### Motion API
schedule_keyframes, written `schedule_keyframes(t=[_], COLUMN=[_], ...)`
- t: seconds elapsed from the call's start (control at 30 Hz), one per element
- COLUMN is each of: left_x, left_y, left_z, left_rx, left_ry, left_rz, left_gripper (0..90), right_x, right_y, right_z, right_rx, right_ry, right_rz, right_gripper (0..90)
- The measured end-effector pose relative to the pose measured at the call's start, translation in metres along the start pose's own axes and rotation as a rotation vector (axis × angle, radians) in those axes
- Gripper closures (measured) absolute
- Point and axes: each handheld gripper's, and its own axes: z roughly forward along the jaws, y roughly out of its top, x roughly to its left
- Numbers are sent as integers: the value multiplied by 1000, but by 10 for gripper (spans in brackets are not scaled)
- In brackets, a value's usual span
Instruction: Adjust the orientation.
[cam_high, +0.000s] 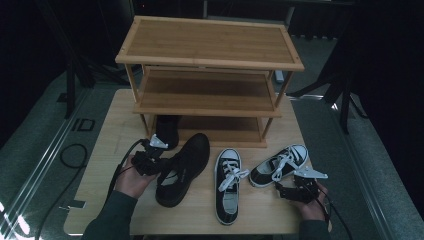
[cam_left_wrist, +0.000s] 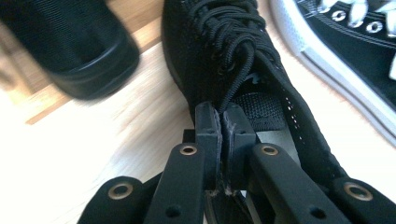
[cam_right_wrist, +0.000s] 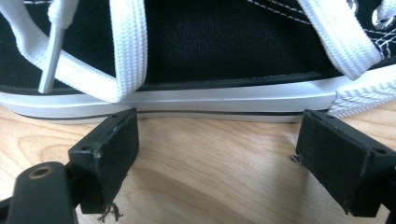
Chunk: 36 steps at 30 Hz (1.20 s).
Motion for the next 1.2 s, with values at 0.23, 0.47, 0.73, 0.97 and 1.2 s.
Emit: schedule_keyframes(t=[0.23, 0.47, 0.73, 0.97, 1.2], left_x=[1, -3, 0, 2, 5], left_y=[2, 12, 16, 21, 20], left_z=[3, 15, 27, 37, 37], left_rx=[-4, 8, 24, 48, 22], left_ry=[0, 22, 14, 7, -22], left_rz=[15, 55, 63, 63, -10], left_gripper=[818, 802, 803, 822, 870], right_x=[0, 0, 0, 0, 0], right_y=[0, 0, 0, 0, 0], right_z=[0, 0, 0, 0, 0], right_rx=[0, 0, 0, 0, 0], right_ry=[0, -1, -1, -1, -1], right_rz=[0, 1, 1, 1, 1], right_gripper=[132, 132, 131, 132, 132])
